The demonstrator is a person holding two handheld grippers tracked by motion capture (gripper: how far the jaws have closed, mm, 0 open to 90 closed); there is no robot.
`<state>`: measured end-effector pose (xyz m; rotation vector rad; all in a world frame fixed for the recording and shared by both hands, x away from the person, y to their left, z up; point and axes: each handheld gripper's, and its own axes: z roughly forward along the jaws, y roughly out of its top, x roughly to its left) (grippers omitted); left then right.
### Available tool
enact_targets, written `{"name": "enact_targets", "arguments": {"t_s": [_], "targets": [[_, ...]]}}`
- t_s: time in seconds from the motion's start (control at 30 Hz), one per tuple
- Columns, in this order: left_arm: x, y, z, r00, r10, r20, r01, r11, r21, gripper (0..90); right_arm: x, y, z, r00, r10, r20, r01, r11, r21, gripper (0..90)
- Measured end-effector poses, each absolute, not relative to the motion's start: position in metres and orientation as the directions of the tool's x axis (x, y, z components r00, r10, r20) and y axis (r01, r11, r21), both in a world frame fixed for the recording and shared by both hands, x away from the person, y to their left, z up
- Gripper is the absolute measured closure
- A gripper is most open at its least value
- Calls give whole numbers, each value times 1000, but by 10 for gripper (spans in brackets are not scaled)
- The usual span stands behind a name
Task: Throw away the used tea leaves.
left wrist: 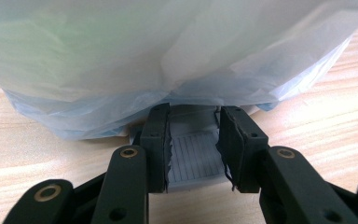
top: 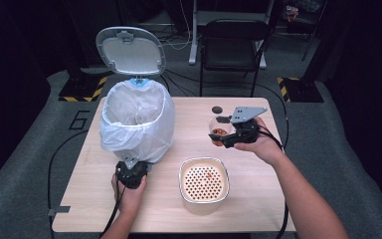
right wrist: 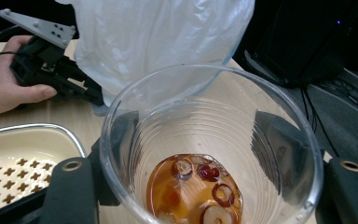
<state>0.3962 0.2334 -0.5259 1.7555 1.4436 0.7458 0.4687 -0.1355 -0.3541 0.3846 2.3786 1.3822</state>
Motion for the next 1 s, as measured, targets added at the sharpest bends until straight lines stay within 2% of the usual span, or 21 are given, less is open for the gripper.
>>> {"name": "enact_targets", "arguments": {"t_s": [0.3,0.57,0.73,0.9,1.0], "targets": [[396,233,-526,201,980,-16,555,-100,826,639,460,-135,-349,-897,364,-250,-46,486,873,328],[396,233,-526,201,979,-16,555,-101,826,639,445,-130,-351,-876,275,-396,-196,548,813,331],[396,233,-526,201,979,-15,555,-101,826,639,431,-122,-352,-817,212,-536,-326,597,733,333],[396,233,-526,201,979,-16,555,-101,826,639,421,-118,-356,-760,168,-628,-404,635,658,336],[396,233,-526,200,980,-16,554,-100,827,639,415,-115,-360,-706,131,-696,-446,681,580,340]]}}
